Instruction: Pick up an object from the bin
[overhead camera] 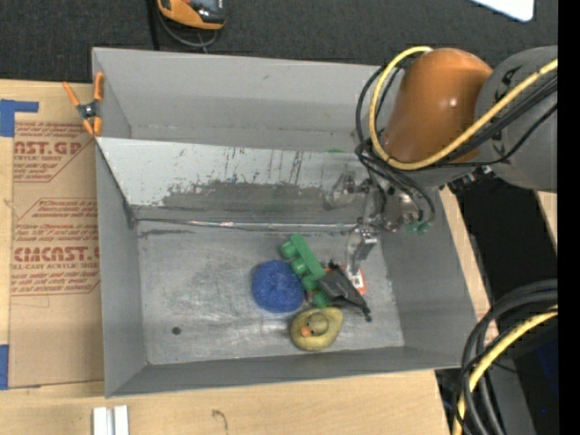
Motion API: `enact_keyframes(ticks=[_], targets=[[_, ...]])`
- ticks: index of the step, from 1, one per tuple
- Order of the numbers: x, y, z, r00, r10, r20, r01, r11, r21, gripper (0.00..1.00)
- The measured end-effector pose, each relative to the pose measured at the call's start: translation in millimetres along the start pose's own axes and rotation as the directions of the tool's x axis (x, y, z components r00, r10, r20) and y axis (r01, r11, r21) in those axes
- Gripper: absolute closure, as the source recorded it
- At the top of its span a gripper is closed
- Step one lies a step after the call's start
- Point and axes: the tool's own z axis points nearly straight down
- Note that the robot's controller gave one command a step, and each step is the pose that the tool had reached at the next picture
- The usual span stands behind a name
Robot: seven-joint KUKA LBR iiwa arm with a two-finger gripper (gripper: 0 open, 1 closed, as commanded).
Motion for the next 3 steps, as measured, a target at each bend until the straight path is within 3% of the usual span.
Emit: enact_keyframes(ticks=[1, 2, 3], targets=[[7.0, 2, 67, 0.994, -0.109, -0.002, 0.109, 0.994, -0.002, 0.0], [36.1, 49, 110, 0.984, -0.175, 0.003, 0.175, 0.984, 0.004, 1.0], [36.1, 49, 110, 0.984, -0.176, 0.004, 0.175, 0.984, 0.004, 1.0]])
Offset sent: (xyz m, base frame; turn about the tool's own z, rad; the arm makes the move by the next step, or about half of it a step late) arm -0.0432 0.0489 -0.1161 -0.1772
